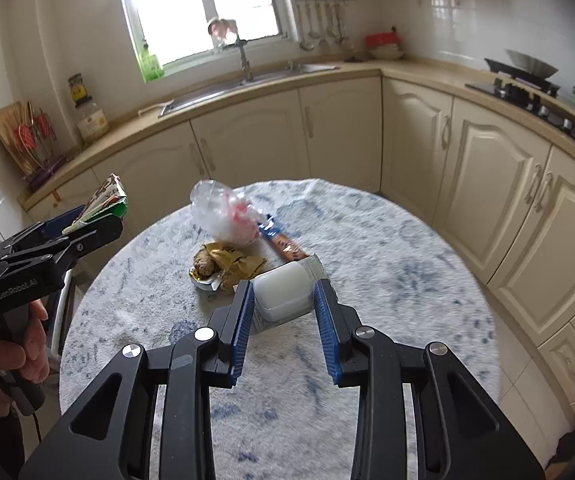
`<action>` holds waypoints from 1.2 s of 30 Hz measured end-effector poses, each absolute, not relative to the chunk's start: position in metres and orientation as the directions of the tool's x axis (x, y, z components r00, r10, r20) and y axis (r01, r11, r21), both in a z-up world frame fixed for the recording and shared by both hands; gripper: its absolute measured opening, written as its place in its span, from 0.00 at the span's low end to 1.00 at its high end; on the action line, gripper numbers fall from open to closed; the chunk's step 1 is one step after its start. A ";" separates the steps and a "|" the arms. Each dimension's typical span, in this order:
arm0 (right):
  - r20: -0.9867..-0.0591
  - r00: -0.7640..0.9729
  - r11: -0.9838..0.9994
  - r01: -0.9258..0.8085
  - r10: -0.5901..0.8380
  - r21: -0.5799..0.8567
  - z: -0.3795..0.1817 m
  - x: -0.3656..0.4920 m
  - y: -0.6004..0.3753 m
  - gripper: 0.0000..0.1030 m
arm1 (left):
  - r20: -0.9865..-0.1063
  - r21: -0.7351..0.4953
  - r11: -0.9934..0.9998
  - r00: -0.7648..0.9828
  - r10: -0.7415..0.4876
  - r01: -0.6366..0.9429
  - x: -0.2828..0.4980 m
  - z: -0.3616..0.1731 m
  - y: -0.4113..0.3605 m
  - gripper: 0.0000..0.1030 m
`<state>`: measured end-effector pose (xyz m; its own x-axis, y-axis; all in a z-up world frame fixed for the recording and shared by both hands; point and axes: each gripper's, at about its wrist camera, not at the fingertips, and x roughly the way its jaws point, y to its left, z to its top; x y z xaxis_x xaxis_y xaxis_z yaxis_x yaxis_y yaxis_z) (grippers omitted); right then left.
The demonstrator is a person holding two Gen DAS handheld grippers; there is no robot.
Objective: Collect trash
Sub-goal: 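Carry the printed packet and white box over the light-blue bin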
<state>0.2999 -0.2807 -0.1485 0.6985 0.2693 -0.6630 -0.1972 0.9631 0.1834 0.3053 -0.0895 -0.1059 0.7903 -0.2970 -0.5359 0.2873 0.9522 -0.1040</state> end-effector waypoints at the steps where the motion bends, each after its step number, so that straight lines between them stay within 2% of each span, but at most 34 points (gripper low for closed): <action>1: -0.653 0.711 0.965 -0.188 0.263 0.183 -0.143 0.293 -0.287 0.30 | -0.522 -0.103 0.946 0.793 -0.314 0.306 0.298 -0.101 -0.099 0.78; 10: -0.564 0.809 0.980 -0.072 0.167 0.188 -0.100 0.236 -0.364 0.31 | -0.424 -0.115 0.877 0.775 -0.468 0.467 0.261 -0.080 -0.166 0.79; 19: -0.528 0.848 0.970 0.157 -0.038 0.183 -0.081 0.167 -0.469 0.31 | -0.386 -0.139 0.750 0.662 -0.642 0.646 0.254 -0.074 -0.239 0.79; 27: -0.584 0.786 0.897 0.389 -0.203 0.211 -0.111 0.111 -0.563 0.31 | -0.484 -0.186 0.592 0.451 -0.750 0.784 0.259 -0.108 -0.340 0.79; 36: -0.717 0.662 0.796 0.546 -0.220 0.260 -0.195 0.082 -0.639 0.31 | -0.662 -0.203 0.505 0.262 -0.702 0.839 0.269 -0.173 -0.451 0.79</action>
<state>0.0818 -0.6391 -0.1949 0.6617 -0.2198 -0.7168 0.5463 0.7962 0.2601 0.2693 -0.4506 -0.1728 0.2623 -0.7019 -0.6623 0.8388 0.5051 -0.2031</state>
